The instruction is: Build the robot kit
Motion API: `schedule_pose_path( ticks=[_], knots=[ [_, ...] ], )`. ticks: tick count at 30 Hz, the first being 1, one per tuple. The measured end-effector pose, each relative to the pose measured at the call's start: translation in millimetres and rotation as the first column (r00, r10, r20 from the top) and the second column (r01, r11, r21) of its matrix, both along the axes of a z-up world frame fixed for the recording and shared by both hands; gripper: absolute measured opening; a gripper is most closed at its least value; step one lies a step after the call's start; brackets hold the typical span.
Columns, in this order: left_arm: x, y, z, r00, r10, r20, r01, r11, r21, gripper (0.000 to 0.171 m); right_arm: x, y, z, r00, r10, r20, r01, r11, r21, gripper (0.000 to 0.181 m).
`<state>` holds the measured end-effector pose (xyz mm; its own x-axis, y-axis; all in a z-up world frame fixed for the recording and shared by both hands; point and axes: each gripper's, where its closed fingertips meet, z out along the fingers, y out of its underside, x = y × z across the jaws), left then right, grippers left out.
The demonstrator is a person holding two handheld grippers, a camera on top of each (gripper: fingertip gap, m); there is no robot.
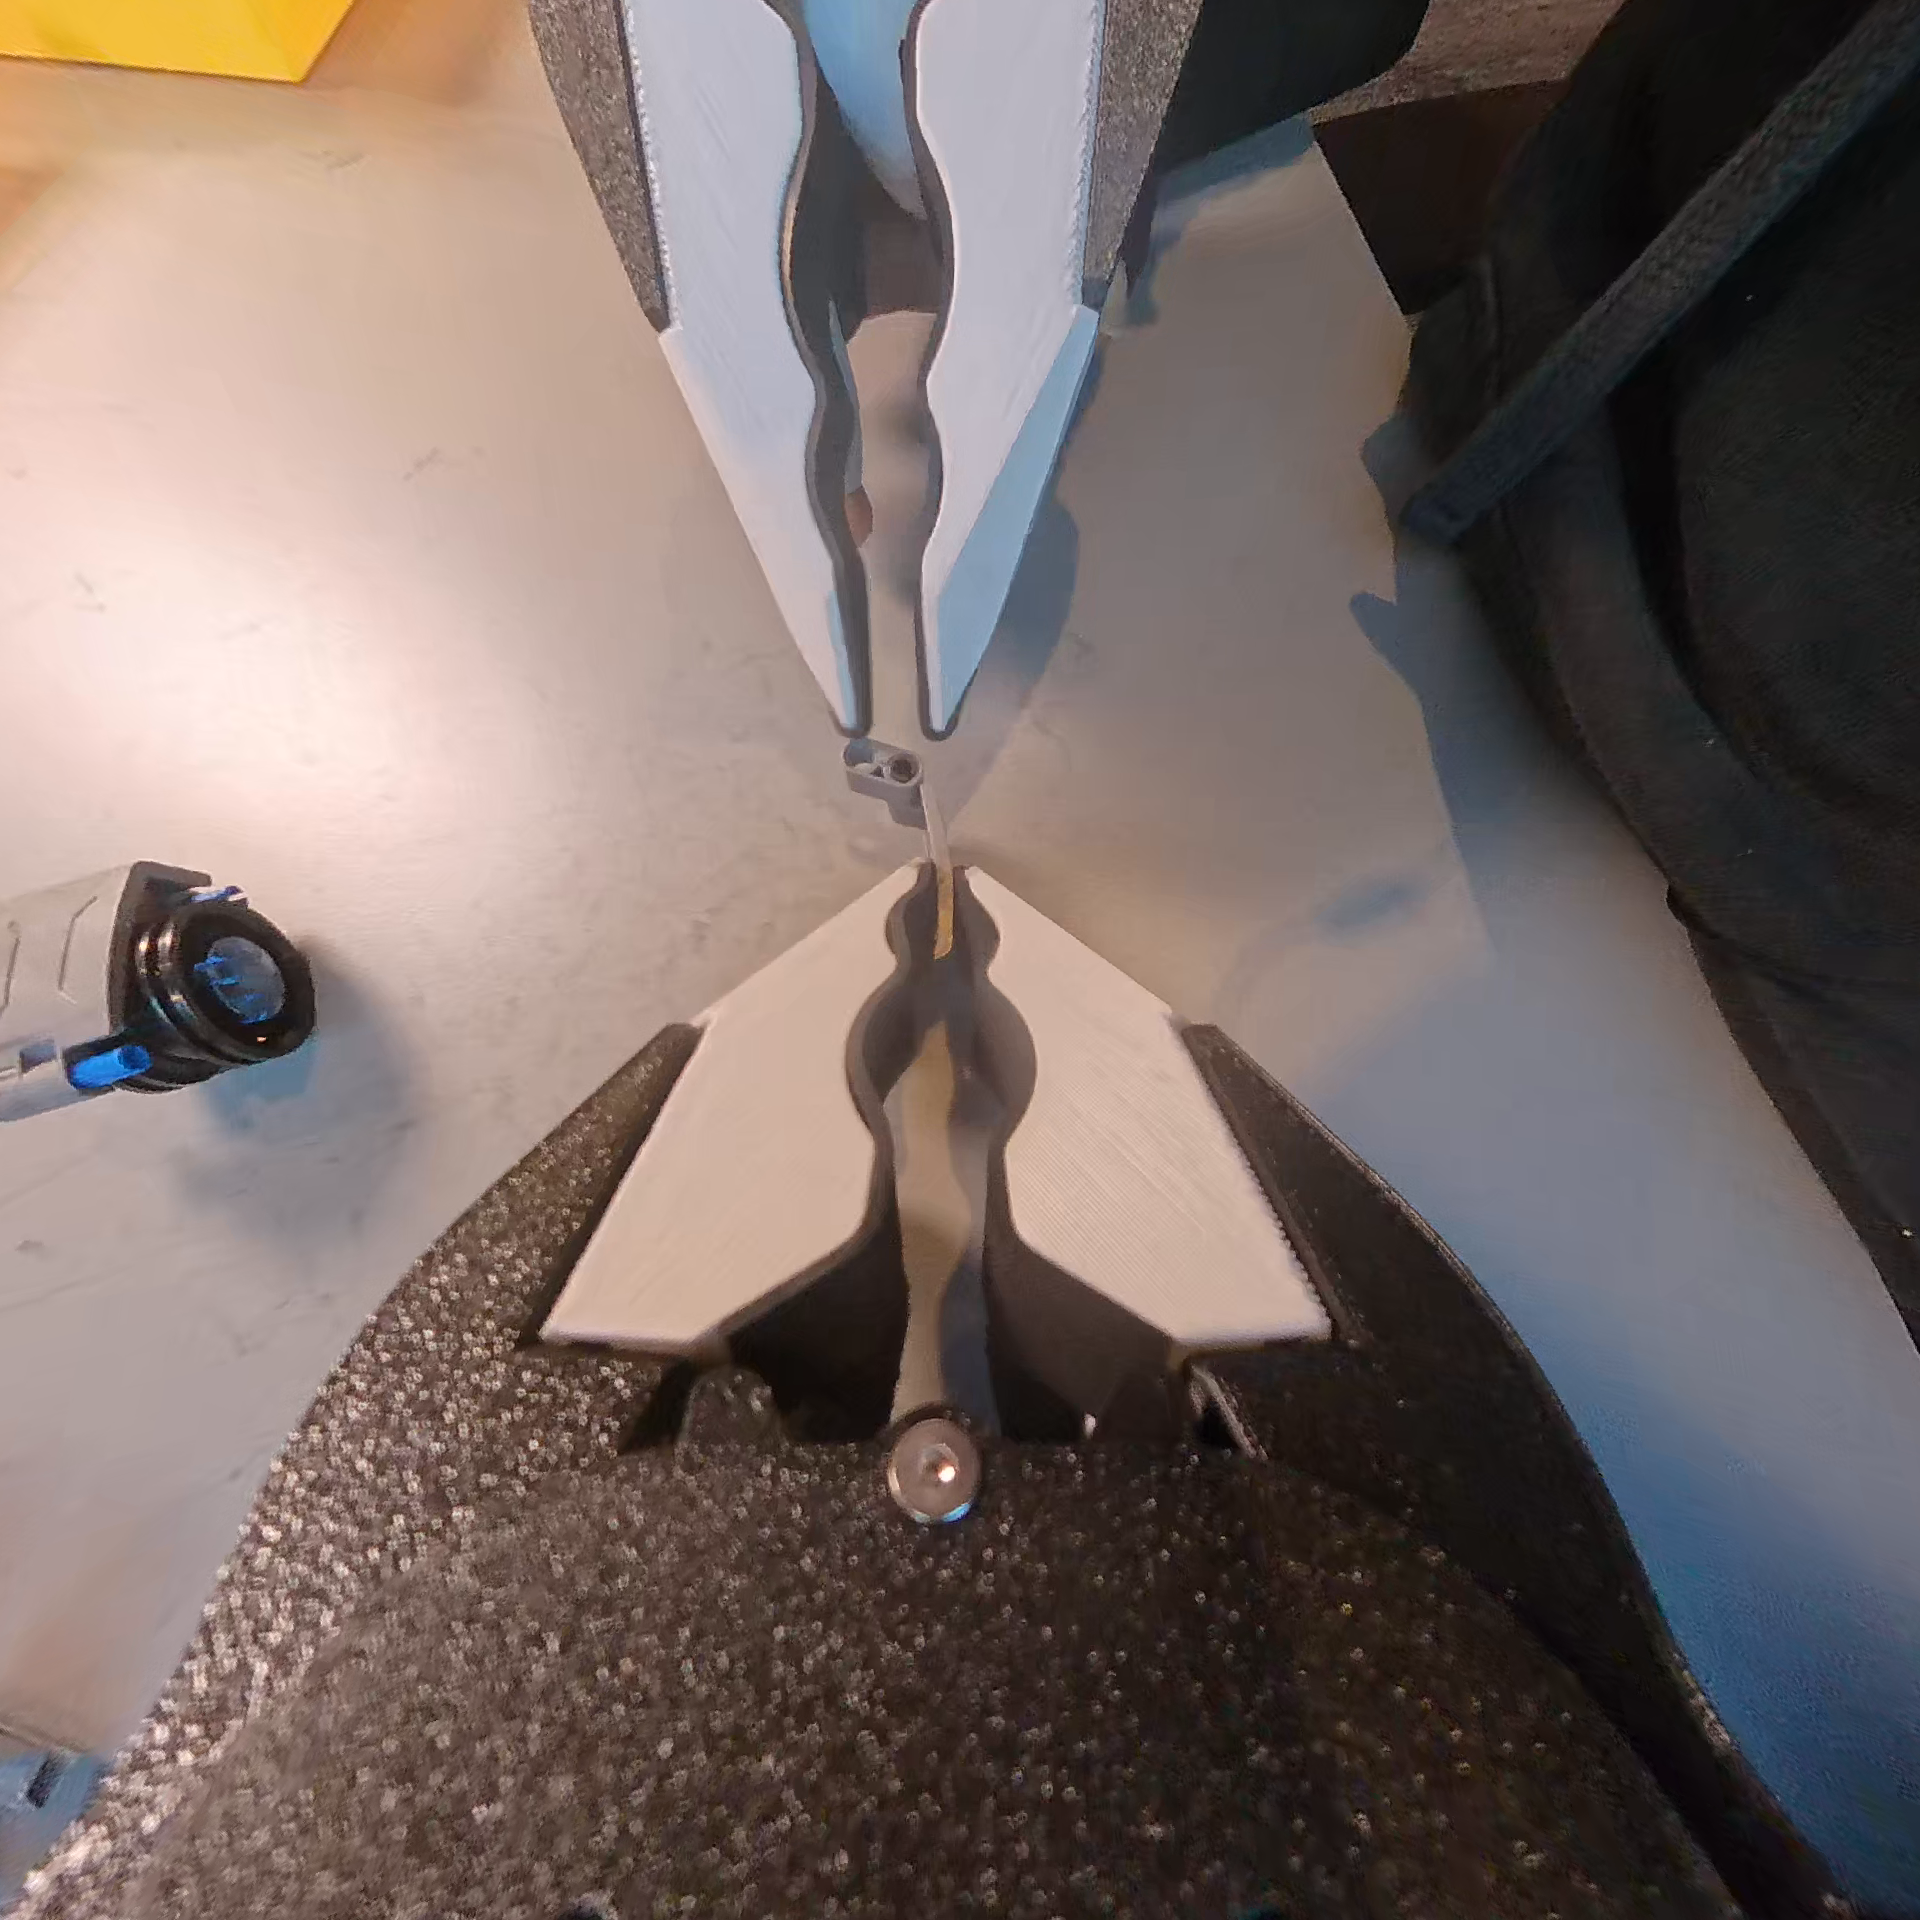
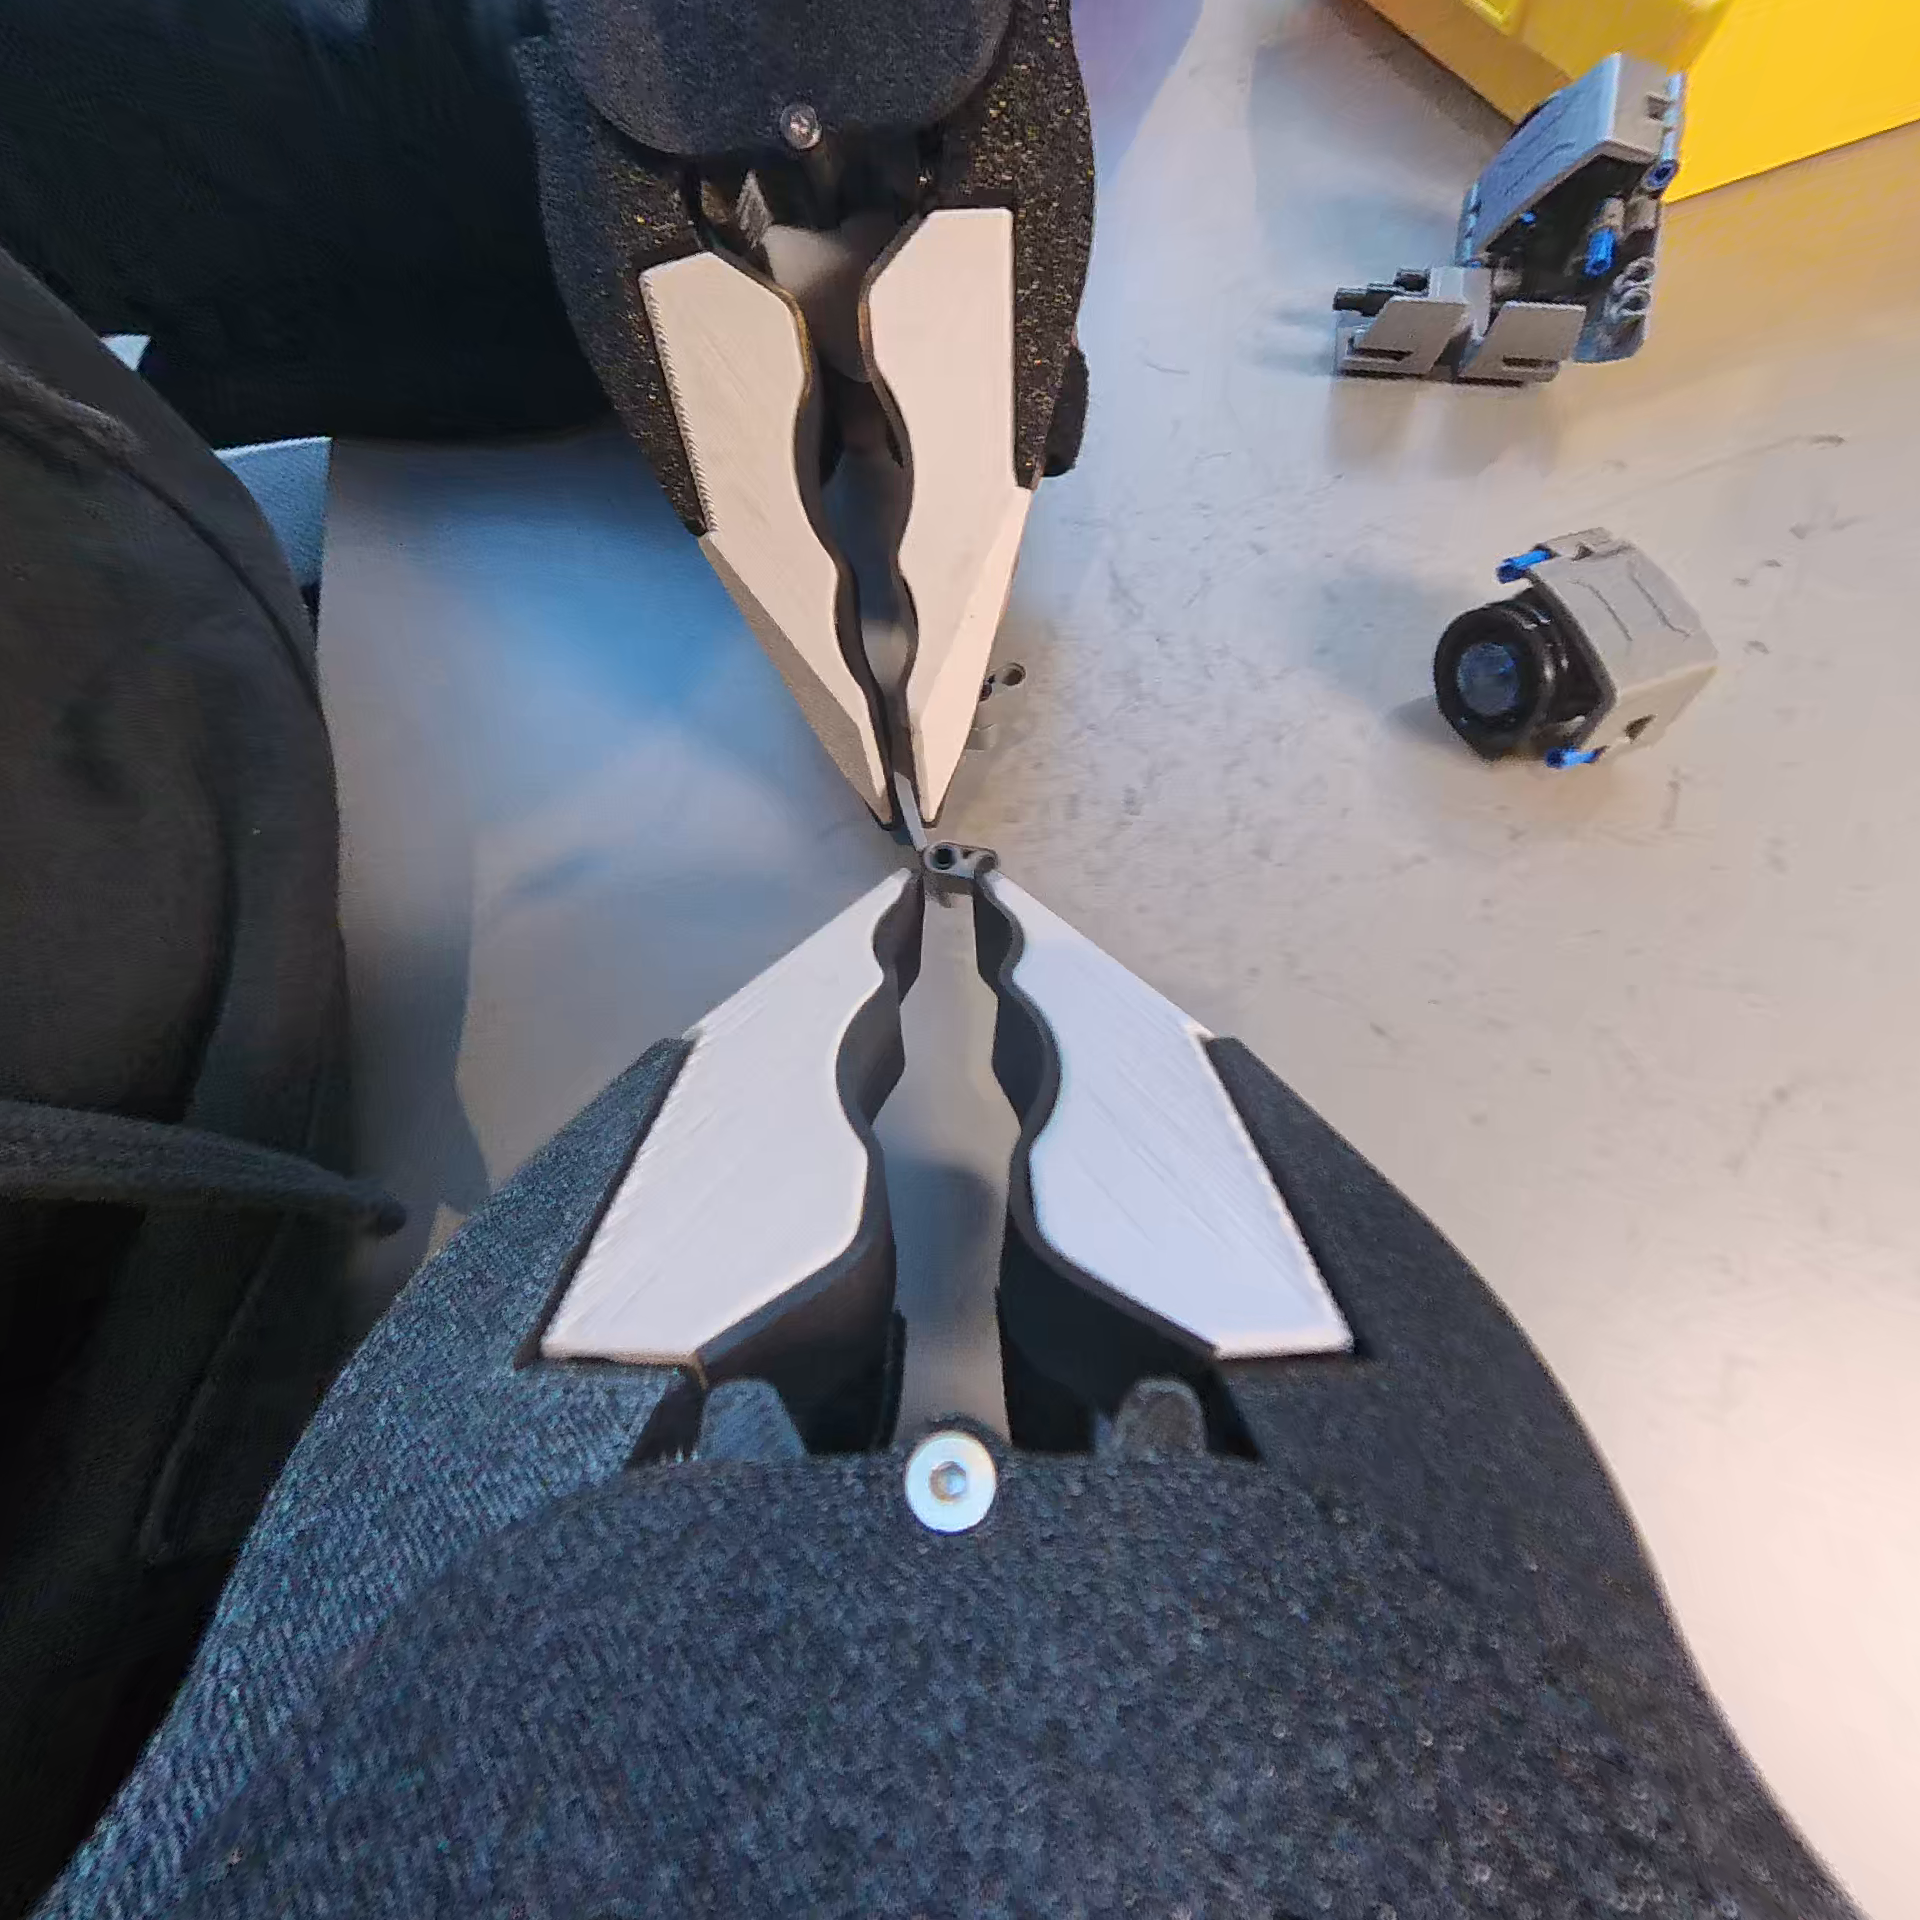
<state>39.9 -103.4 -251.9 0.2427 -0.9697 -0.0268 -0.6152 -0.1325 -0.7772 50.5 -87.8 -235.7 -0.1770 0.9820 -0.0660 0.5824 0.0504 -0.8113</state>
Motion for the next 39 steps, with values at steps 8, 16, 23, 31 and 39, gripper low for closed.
schedule_pose_path(
  ticks=[8,16,23,31,39],
  knots=[
    [0.0,0.8,0.0,1.0,0.01,0.0,-0.01,1.0,-0.002,0.002,-6.2,2.9,-0.8,1.0,-0.012,-0.006,0.012,1.0,-0.002,0.013],
    [-1.1,0.8,-0.1,1.0,0.01,0.0,-0.01,1.0,-0.008,0.003,-10.3,3.8,-0.8,0.999,0.037,-0.021,-0.037,0.999,0.02,0.013],
    [-1.0,2.9,-0.3,1.0,0.017,-0.002,-0.017,1.0,-0.005,0.003,-15.0,-12.0,5.7,0.974,0.215,-0.075,-0.215,0.977,0.004,0.0],
    [-6.1,1.1,0.0,1.0,0.012,0.0,-0.012,1.0,-0.014,0.003,-22.9,46.7,47.4,0.982,0.165,-0.092,-0.152,0.98,0.132,0.017],
    [-8.9,3.9,15.9,0.995,0.032,0.098,-0.03,0.999,-0.026,0.024,-73.9,111.9,5.8,0.992,0.127,0.012,-0.126,0.965,0.23,0.063]
  ],
)
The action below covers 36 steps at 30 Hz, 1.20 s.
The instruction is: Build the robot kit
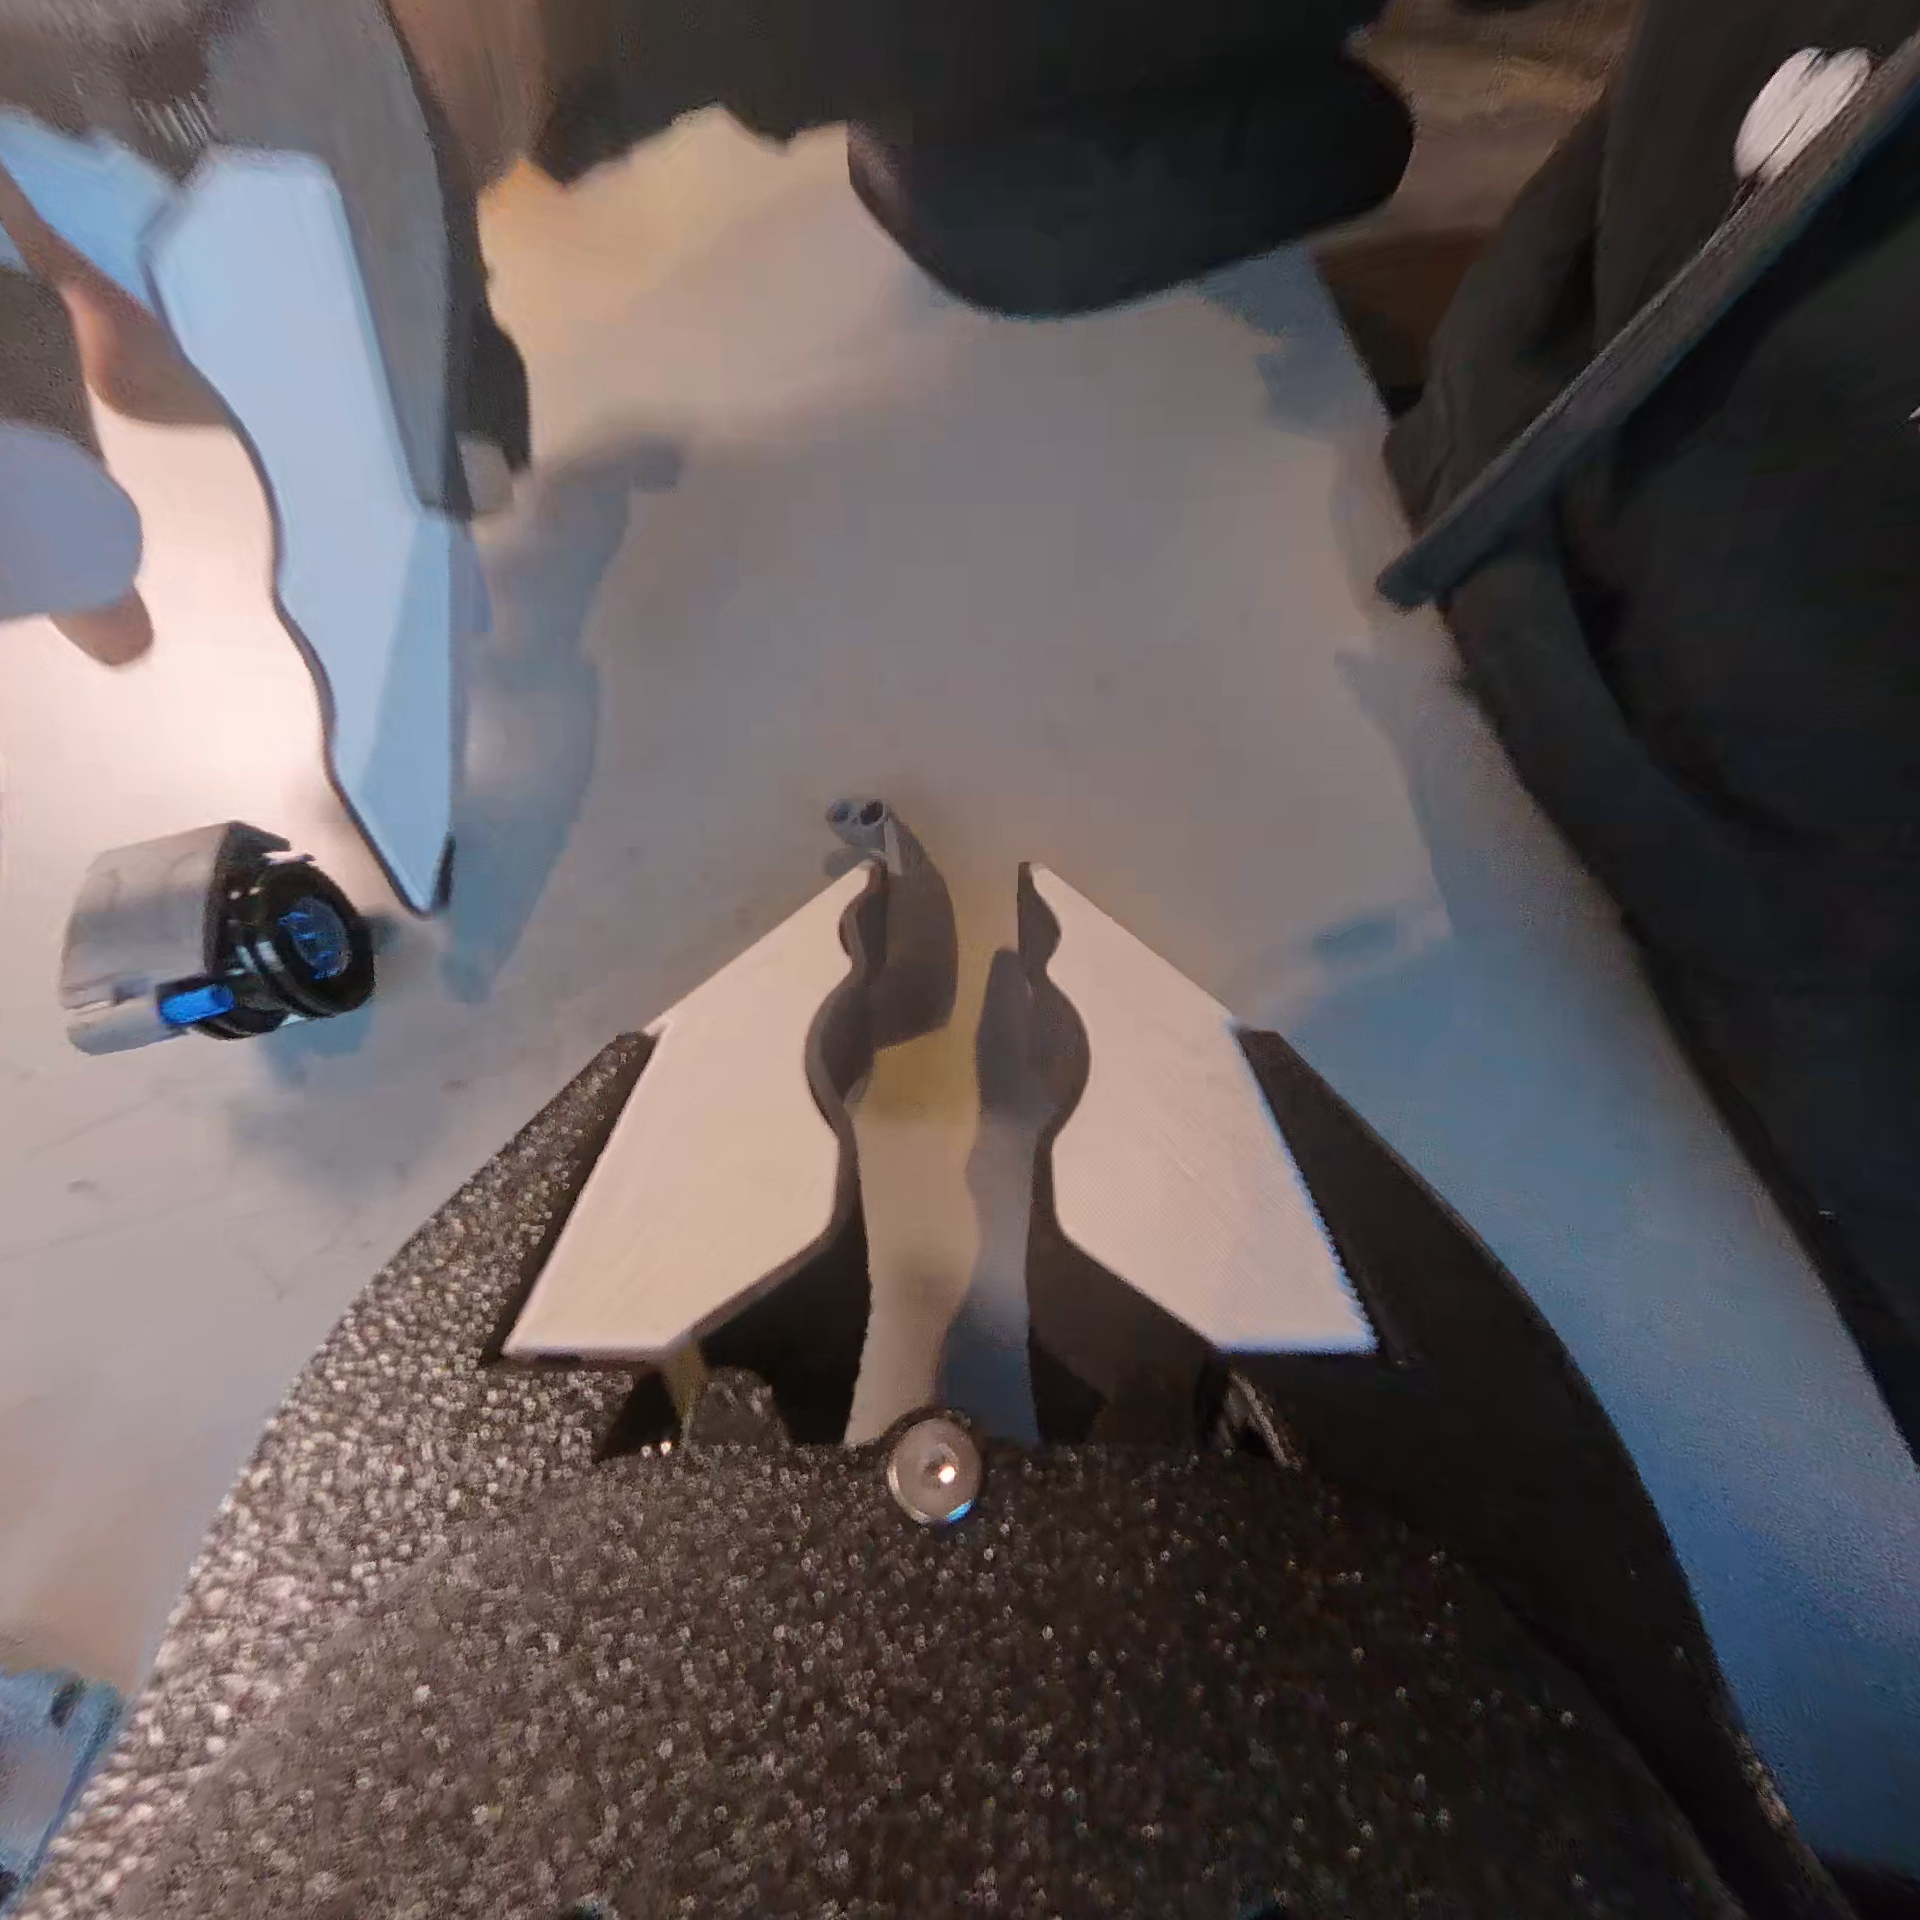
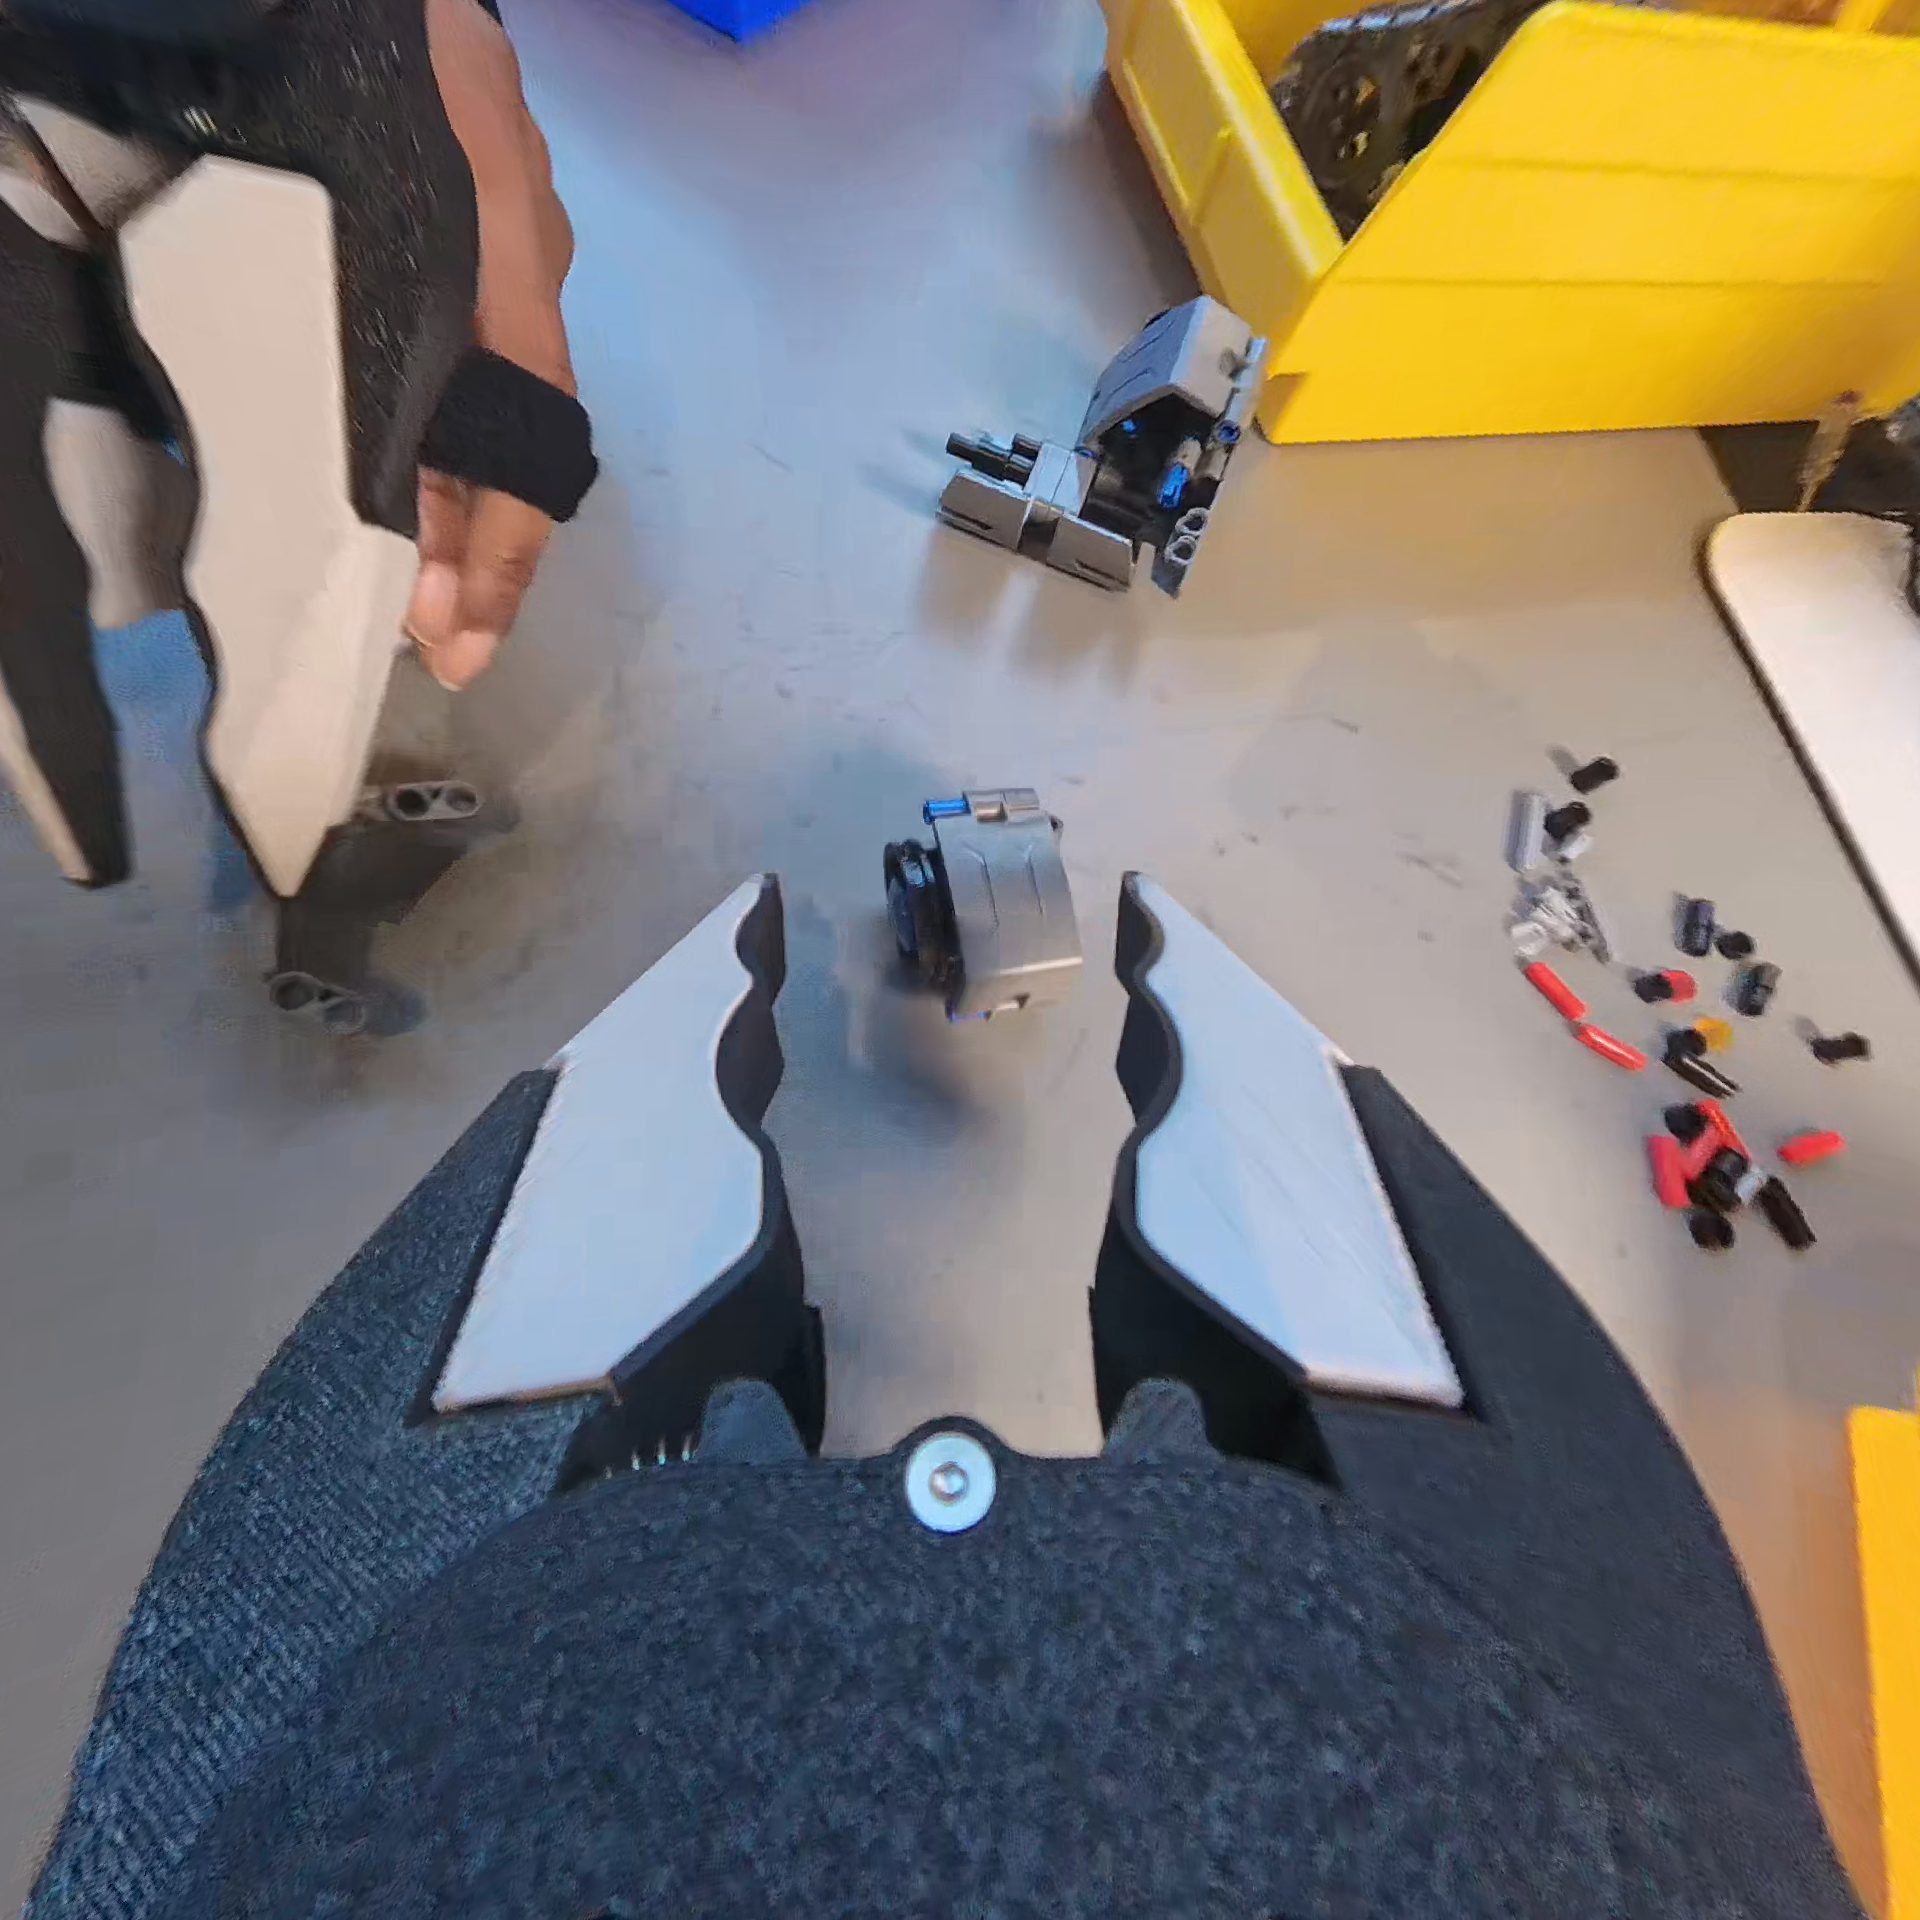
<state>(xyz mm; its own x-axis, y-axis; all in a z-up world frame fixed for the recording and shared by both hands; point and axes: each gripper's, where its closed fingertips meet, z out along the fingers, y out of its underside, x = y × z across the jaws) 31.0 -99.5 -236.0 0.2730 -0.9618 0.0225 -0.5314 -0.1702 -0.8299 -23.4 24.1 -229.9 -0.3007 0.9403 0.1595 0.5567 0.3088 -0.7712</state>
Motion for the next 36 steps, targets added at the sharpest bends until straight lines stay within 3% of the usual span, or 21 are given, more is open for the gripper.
schedule_pose_path(
  ticks=[1,2,5,7,10,14,16,18,20,21,28,33,36],
  knots=[
    [-2.3,1.1,10.0,0.998,0.011,0.059,-0.01,1.0,-0.01,0.025,-5.8,0.8,-7.1,1.0,0.009,0.023,-0.009,1.0,0.018,0.057],
    [-6.6,4.6,20.7,0.993,0.032,0.118,-0.03,0.999,-0.016,0.024,-9.0,4.6,-15.0,0.998,0.005,0.056,-0.008,0.999,0.049,0.039],
    [-31.9,27.4,42.1,0.964,0.157,0.214,-0.162,0.987,0.008,0.024,-8.0,-8.6,-11.0,0.992,0.036,0.117,-0.023,0.993,-0.112,0.038],
    [-48.5,42.3,45.3,0.954,0.231,0.193,-0.252,0.963,0.093,0.026,2.3,-31.1,-3.1,0.979,0.11,0.174,-0.046,0.941,-0.335,0.039],
    [-50.4,51.2,42.5,0.955,0.257,0.15,-0.283,0.941,0.184,0.033,5.6,-55.3,7.5,0.971,0.174,0.166,-0.054,0.83,-0.556,0.038],
    [-35.2,48.8,22.6,0.974,0.225,0.037,-0.227,0.946,0.23,0.046,1.0,-64.7,2.5,0.965,0.187,0.185,-0.014,0.739,-0.673,0.039],
    [-34.0,52.8,21.3,0.97,0.244,0.016,-0.24,0.934,0.264,0.029,3.1,-68.9,0.1,0.959,0.215,0.185,-0.022,0.706,-0.708,0.039],
    [-32.3,54.3,19.3,0.969,0.247,-0.002,-0.237,0.933,0.272,0.029,3.8,-69.9,-1.6,0.958,0.22,0.186,-0.017,0.687,-0.726,0.039],
    [-30.8,53.9,18.6,0.969,0.246,0.002,-0.239,0.938,0.25,0.028,6.1,-69.3,-1.9,0.956,0.226,0.187,-0.021,0.69,-0.724,0.039],
    [-30.4,52.3,15.7,0.97,0.243,-0.004,-0.237,0.947,0.216,0.011,5.5,-67.1,-1.7,0.959,0.212,0.187,-0.013,0.694,-0.72,0.034],
    [-24.7,55.4,6.9,0.958,0.286,0.015,-0.286,0.954,0.084,0.007,8.4,-52.1,-3.0,0.978,0.146,0.15,-0.059,0.878,-0.475,0.037],
    [-30.4,57.9,7.4,0.951,0.309,0.032,-0.31,0.949,0.051,0.0,19.1,-46.6,9.3,0.981,0.183,0.063,-0.149,0.923,-0.354,0.047],
    [-36.7,58.9,10.1,0.944,0.326,0.048,-0.328,0.943,0.053,0.007,24.7,-39.1,15.6,0.982,0.187,0.024,-0.175,0.952,-0.252,0.05]
  ],
)
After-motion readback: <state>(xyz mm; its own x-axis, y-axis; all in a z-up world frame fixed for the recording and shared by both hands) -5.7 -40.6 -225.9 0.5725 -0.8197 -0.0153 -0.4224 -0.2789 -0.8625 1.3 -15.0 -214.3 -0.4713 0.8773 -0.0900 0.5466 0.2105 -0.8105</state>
